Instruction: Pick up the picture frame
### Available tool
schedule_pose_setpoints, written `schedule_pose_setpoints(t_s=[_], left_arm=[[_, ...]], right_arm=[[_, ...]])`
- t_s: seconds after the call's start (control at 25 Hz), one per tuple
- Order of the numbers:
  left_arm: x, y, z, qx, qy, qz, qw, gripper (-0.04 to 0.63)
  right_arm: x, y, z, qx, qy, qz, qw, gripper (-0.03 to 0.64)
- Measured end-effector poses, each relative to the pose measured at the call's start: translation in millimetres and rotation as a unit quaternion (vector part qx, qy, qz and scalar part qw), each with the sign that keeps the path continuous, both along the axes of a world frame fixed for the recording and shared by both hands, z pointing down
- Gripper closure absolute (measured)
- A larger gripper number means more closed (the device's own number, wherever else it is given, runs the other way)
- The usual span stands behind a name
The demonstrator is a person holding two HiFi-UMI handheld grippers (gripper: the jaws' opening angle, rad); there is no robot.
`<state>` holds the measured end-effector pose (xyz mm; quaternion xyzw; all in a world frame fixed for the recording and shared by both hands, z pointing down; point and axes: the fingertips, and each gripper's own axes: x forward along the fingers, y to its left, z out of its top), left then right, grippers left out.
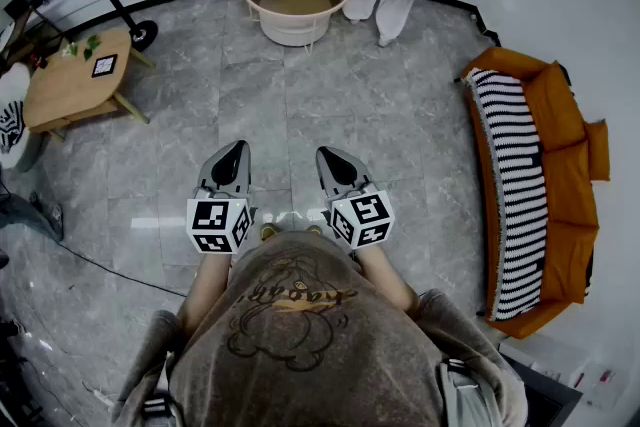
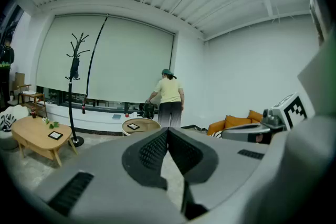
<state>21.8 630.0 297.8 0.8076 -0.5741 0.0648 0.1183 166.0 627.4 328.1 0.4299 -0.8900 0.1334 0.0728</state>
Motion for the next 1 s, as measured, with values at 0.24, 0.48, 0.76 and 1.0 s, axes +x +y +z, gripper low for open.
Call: schedule_pose_setpoints(t_s=[0.24,0.48,0.76,1.0], left_arm=[[-4,2,0,0.001,-0.001,0.003,1.0,0.577],[-6,4,0,0.0,0.0,0.01,0.9999,0.577],[-22,6,5,-0.001,-0.001,0.023,0.9997,0.577],[-33,5,12,-0.003,-0.004,0.042,0.9991,0.577]], right_arm=[[-7,3,2,-0.001,0.003,-0.003,1.0,0.6],[-13,7,1,-0.003,-0.006,-0.002,1.0,0.6],[-28,13,3,-0.001,-0.005,0.011,1.0,0.6],[-40,18,12,-0.003,-0.011,0.029,1.0,0.6]])
